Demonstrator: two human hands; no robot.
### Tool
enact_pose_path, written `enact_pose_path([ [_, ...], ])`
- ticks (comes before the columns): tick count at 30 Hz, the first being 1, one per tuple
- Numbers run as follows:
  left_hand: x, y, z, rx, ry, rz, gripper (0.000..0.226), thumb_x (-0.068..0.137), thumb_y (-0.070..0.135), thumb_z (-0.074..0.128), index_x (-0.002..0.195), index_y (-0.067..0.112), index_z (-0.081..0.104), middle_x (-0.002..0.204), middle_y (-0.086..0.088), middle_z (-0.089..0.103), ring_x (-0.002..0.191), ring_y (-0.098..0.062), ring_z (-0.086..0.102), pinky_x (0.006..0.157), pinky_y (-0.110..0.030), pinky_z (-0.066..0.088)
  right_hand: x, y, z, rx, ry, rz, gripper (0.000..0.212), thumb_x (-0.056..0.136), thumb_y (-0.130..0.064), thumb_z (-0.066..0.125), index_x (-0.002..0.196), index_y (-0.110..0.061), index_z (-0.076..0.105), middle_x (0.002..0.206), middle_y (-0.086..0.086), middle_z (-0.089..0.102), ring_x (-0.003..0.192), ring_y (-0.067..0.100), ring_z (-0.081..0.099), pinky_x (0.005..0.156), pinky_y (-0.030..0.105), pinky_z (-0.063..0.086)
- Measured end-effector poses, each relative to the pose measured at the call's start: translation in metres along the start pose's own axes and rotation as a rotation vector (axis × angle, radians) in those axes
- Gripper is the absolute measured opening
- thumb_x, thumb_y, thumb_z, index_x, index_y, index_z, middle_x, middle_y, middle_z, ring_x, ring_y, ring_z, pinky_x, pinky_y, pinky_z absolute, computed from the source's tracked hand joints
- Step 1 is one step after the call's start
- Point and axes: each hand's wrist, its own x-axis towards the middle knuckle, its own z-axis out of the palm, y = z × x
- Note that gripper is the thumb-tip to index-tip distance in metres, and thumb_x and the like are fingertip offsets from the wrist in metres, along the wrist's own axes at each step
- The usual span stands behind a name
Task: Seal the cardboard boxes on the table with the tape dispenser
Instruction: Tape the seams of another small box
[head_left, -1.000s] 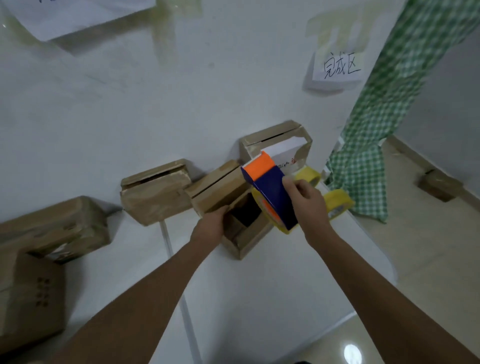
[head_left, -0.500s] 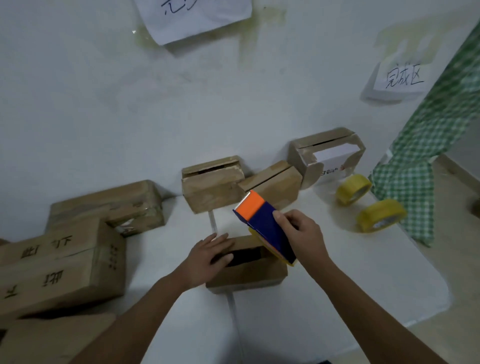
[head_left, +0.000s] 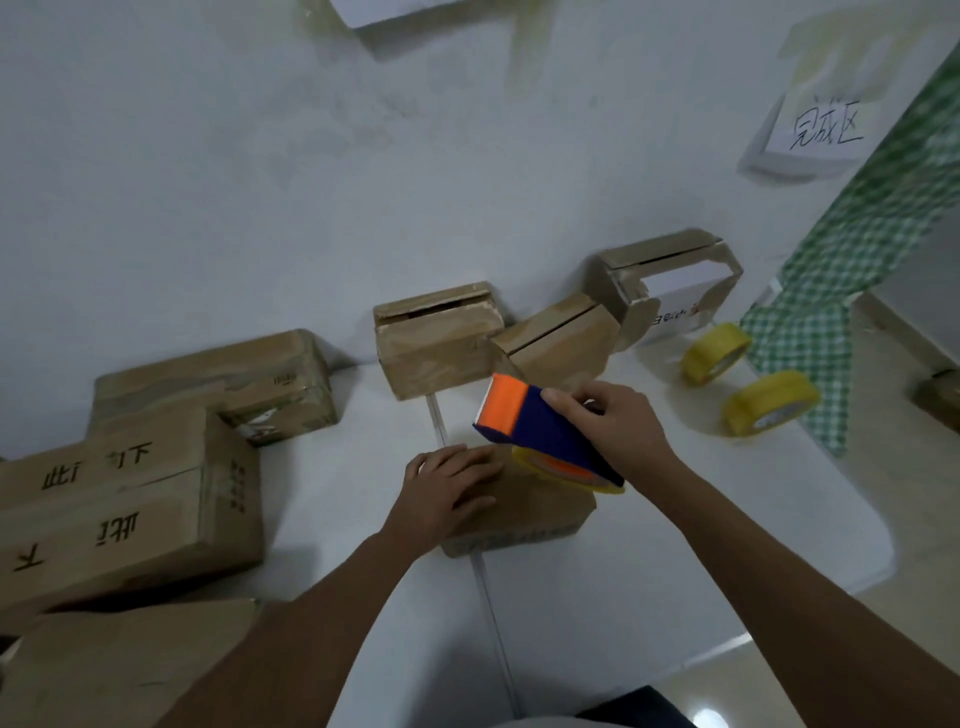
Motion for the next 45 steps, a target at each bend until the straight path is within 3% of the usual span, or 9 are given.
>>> enact_pose_path([
  [9, -0.011, -0.005, 0.003, -0.107, -0.083, 0.018, 0.048, 0.103, 0.051, 0.025, 0.15, 0.041, 0.033, 0.159, 0.02, 0.025, 0.151, -0.008, -0.001, 0.12, -0.044, -0.012, 0.005, 0.018, 0.015, -0.138, -0.102, -0.006, 0.055, 0.074, -0.079, 0.04, 0.079, -0.03, 0.064, 0.078, -0.01, 0.065, 0.07, 0.002, 0.06, 0.055, 0.019, 0.04],
  [14, -0.024, -0.014, 0.006, -0.141, 0.011, 0.003, 0.045, 0.107, 0.033, 0.035, 0.151, 0.024, 0.037, 0.16, 0.005, 0.029, 0.152, -0.02, 0.009, 0.123, -0.043, 0.014, 0.01, 0.014, 0.016, -0.161, -0.162, -0.033, 0.04, 0.084, -0.07, 0.047, 0.083, -0.033, 0.062, 0.077, -0.015, 0.062, 0.072, 0.001, 0.06, 0.057, 0.017, 0.041],
  [18, -0.023, -0.012, 0.015, -0.197, 0.088, -0.023, 0.04, 0.106, 0.022, 0.041, 0.146, 0.019, 0.047, 0.156, 0.0, 0.037, 0.151, -0.021, 0.009, 0.123, -0.036, 0.015, 0.019, 0.002, 0.022, -0.219, -0.261, -0.103, 0.048, 0.086, -0.07, 0.045, 0.084, -0.027, 0.067, 0.077, -0.013, 0.065, 0.071, 0.003, 0.061, 0.062, 0.019, 0.047],
  [21, -0.023, -0.011, 0.013, -0.234, 0.115, 0.01, 0.04, 0.104, 0.021, 0.046, 0.143, 0.013, 0.049, 0.153, -0.007, 0.041, 0.147, -0.027, 0.027, 0.119, -0.043, 0.029, 0.024, -0.008, 0.032, -0.269, -0.333, -0.18, 0.064, 0.082, -0.076, 0.037, 0.085, -0.022, 0.07, 0.076, -0.006, 0.068, 0.07, 0.007, 0.063, 0.067, 0.025, 0.051],
  [25, -0.025, 0.0, 0.009, -0.464, 0.217, -0.097, 0.043, 0.099, 0.033, 0.052, 0.138, 0.014, 0.05, 0.138, -0.006, 0.053, 0.126, -0.014, 0.05, 0.104, -0.042, 0.046, 0.025, -0.012, 0.046, -0.253, -0.346, -0.19, 0.06, 0.081, -0.077, 0.039, 0.078, -0.024, 0.065, 0.07, -0.008, 0.066, 0.066, 0.006, 0.063, 0.066, 0.026, 0.053],
  [30, -0.029, 0.006, 0.012, -0.572, 0.299, -0.114, 0.036, 0.1, 0.029, 0.056, 0.134, 0.039, 0.049, 0.138, 0.002, 0.056, 0.126, -0.008, 0.052, 0.107, -0.034, 0.045, 0.028, -0.013, 0.048, -0.257, -0.35, -0.171, 0.058, 0.082, -0.076, 0.04, 0.075, -0.024, 0.064, 0.069, -0.008, 0.065, 0.065, 0.006, 0.063, 0.066, 0.028, 0.053],
  [36, -0.031, 0.002, 0.02, -0.562, 0.252, -0.191, 0.031, 0.102, 0.025, 0.05, 0.13, 0.035, 0.059, 0.144, -0.003, 0.051, 0.131, -0.012, 0.047, 0.111, -0.037, 0.042, 0.021, -0.011, 0.048, -0.2, -0.288, -0.132, 0.056, 0.087, -0.07, 0.042, 0.077, -0.02, 0.065, 0.07, -0.005, 0.066, 0.067, 0.01, 0.064, 0.069, 0.032, 0.054],
  [41, -0.023, 0.01, -0.014, -0.854, 0.215, -0.485, 0.022, 0.103, 0.03, 0.048, 0.116, 0.044, 0.059, 0.129, 0.021, 0.054, 0.126, -0.009, 0.051, 0.093, -0.006, 0.039, 0.021, -0.012, 0.047, -0.22, -0.297, -0.114, 0.055, 0.09, -0.067, 0.043, 0.083, -0.017, 0.066, 0.074, 0.0, 0.068, 0.07, 0.015, 0.065, 0.074, 0.038, 0.057],
  [45, -0.027, 0.0, -0.054, -1.361, 0.344, -0.833, 0.029, 0.105, 0.032, 0.045, 0.109, 0.021, 0.071, 0.119, 0.001, 0.071, 0.107, -0.011, 0.067, 0.091, -0.024, 0.049, 0.02, -0.012, 0.048, -0.222, -0.289, -0.106, 0.056, 0.089, -0.067, 0.043, 0.087, -0.016, 0.067, 0.079, 0.0, 0.069, 0.074, 0.015, 0.066, 0.076, 0.039, 0.058],
])
